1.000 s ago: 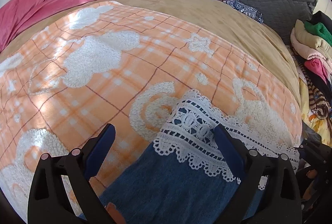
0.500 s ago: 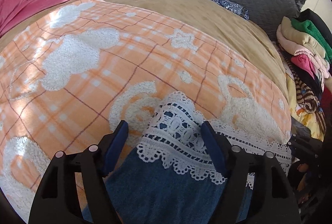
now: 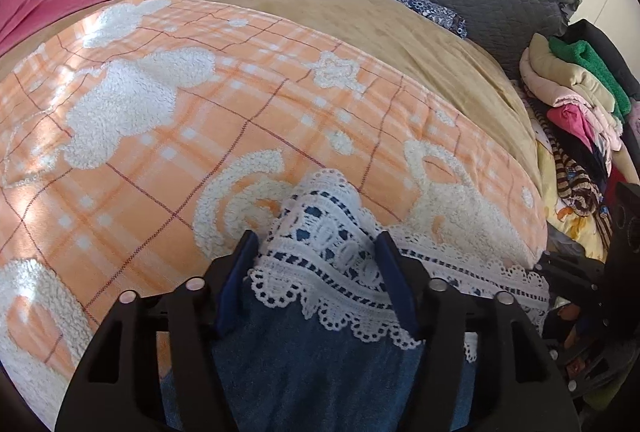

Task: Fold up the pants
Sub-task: 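Grasp the lace trim edge with the right gripper while the left gripper grasps it too, then lift the lace edge and fold it over the denim with both grippers, then lay the folded lace edge flat and open both grippers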

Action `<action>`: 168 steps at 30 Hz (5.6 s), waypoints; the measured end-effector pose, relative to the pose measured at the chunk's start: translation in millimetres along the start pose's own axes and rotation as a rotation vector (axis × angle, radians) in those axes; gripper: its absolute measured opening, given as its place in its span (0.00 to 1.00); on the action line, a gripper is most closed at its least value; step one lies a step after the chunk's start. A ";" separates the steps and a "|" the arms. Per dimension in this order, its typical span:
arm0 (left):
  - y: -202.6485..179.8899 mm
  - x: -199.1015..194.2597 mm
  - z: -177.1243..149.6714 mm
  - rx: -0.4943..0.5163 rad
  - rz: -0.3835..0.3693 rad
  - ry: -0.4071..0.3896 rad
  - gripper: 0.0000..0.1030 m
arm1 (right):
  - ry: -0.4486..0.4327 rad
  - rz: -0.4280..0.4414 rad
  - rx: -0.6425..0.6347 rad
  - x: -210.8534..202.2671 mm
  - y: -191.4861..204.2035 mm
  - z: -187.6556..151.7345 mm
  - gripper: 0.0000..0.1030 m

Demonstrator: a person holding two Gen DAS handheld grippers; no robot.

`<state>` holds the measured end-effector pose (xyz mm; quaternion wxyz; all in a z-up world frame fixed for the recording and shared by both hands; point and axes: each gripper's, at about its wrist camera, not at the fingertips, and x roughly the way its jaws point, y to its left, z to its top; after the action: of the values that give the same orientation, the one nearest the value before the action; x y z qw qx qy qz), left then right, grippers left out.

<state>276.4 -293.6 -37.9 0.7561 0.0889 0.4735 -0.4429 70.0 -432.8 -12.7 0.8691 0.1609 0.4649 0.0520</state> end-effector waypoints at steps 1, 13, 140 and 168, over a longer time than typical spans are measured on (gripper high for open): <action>-0.9 -0.3 -1.0 0.007 -0.004 0.001 0.55 | 0.001 -0.008 -0.003 0.4 0.2 0.2 0.54; -0.2 -7.6 -2.4 -0.042 -0.022 -0.034 0.23 | -0.009 0.049 -0.040 -4.1 3.5 1.8 0.14; -44.1 -211.3 -291.7 -0.786 0.102 -0.236 0.57 | 0.014 0.182 -0.444 -22.5 123.8 -36.5 0.76; -69.1 -220.2 -269.5 -0.437 0.429 -0.154 0.68 | 0.143 0.315 -0.427 -8.6 130.3 -42.9 0.77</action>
<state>17.5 -56.3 12.4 0.8672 -0.0115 0.4692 -0.1664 37.5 -302.2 14.7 0.8296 0.0404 0.4728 0.2943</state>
